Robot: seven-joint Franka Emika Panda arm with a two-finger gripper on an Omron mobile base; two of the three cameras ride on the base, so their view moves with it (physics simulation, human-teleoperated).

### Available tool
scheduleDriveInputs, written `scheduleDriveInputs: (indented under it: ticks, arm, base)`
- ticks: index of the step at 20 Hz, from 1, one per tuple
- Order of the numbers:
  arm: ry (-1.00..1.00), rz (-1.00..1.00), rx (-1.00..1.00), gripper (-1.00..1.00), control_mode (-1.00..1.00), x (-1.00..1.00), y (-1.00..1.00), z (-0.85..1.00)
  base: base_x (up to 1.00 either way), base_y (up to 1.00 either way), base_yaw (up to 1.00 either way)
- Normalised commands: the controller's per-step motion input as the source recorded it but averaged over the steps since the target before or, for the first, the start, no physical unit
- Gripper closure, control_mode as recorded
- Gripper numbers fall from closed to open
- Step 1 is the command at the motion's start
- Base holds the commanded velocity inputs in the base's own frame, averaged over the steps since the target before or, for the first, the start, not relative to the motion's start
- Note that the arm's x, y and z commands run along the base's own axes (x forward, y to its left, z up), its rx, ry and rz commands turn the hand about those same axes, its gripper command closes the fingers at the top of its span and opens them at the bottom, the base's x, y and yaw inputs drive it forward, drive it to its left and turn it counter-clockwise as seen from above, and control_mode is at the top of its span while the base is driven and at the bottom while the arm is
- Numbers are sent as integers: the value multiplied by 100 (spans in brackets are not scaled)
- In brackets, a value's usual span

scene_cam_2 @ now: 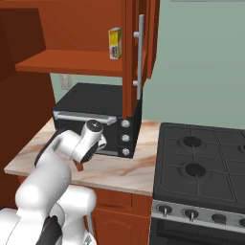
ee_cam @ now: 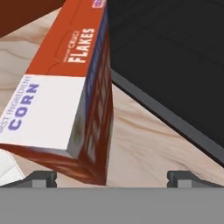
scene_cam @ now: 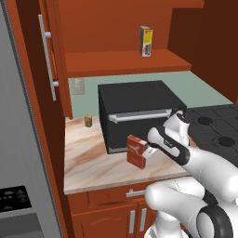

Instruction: Pick the cereal and boxed food from the counter and place them in the cabinets closest to them.

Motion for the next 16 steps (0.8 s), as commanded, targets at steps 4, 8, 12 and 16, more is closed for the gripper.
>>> scheduleDriveInputs:
  ticks: [4, 8, 12, 16]
  arm:
    - [0, 0, 2, -100, -100, 11, 22, -2]
    - [0, 0, 0, -100, -100, 4, 12, 0]
    - [1, 0, 0, -100, -100, -5, 0, 0]
    - [0, -3, 0, -100, -100, -49, -13, -8]
  base:
    - [0, 0, 0]
    - [0, 0, 0]
    - [0, 0, 0]
    - [0, 0, 0]
